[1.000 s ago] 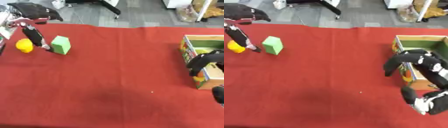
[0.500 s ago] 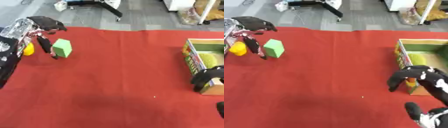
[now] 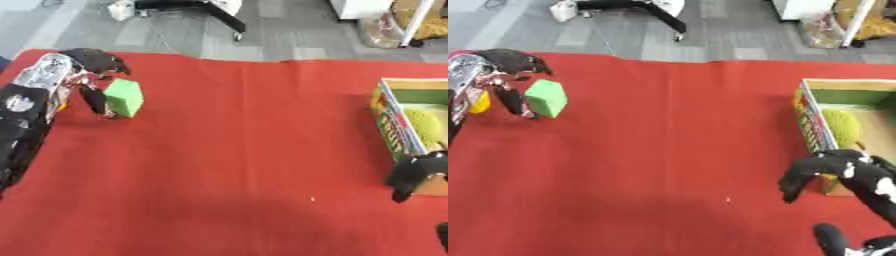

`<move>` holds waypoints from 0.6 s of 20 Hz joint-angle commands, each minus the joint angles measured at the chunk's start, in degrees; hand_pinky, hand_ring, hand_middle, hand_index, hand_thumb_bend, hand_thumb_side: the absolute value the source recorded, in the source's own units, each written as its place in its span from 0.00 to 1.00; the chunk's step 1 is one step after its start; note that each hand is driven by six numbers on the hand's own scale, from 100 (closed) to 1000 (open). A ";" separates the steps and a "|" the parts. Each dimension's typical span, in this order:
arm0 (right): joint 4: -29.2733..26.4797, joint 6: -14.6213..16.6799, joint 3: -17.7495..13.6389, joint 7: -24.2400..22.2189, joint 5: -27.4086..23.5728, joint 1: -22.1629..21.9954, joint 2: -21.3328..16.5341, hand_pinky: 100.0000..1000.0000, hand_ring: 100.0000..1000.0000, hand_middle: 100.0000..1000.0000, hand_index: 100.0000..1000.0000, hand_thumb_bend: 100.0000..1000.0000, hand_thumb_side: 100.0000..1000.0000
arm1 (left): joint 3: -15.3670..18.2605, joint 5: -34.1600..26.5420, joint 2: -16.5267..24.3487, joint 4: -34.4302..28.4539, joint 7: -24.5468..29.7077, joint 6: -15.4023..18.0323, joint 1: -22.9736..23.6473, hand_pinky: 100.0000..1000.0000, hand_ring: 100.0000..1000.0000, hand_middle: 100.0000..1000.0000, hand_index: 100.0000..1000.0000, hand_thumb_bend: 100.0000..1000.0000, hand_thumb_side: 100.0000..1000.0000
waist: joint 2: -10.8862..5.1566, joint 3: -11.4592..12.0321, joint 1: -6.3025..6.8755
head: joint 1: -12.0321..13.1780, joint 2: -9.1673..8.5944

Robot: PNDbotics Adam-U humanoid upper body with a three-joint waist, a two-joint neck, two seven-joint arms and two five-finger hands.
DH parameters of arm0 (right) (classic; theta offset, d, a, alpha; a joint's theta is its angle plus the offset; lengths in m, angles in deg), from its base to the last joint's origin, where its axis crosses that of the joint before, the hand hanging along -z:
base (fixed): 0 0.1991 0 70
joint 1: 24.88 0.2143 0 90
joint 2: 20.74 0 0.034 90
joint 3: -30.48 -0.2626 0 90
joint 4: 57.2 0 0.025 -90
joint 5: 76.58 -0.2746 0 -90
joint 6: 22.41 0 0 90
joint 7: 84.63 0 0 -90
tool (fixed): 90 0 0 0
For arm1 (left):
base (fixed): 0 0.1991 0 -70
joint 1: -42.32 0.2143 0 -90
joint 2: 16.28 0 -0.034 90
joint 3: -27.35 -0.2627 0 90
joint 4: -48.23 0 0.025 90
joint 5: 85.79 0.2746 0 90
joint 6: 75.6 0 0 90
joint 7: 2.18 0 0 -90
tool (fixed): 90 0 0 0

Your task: Pick up the objects with one hand, pass them to the other hand, and then place them into the box on the other side of the table.

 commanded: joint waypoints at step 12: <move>-1.15 2.41 0.26 -4.43 1.41 0.08 0.81 0.57 0.49 0.59 0.88 0.00 0.27 | 1.43 2.22 0.74 1.73 -2.97 -2.43 -1.63 0.86 0.83 0.83 0.89 0.44 0.26 | 1.16 -1.15 -0.61 | 0.64 -1.52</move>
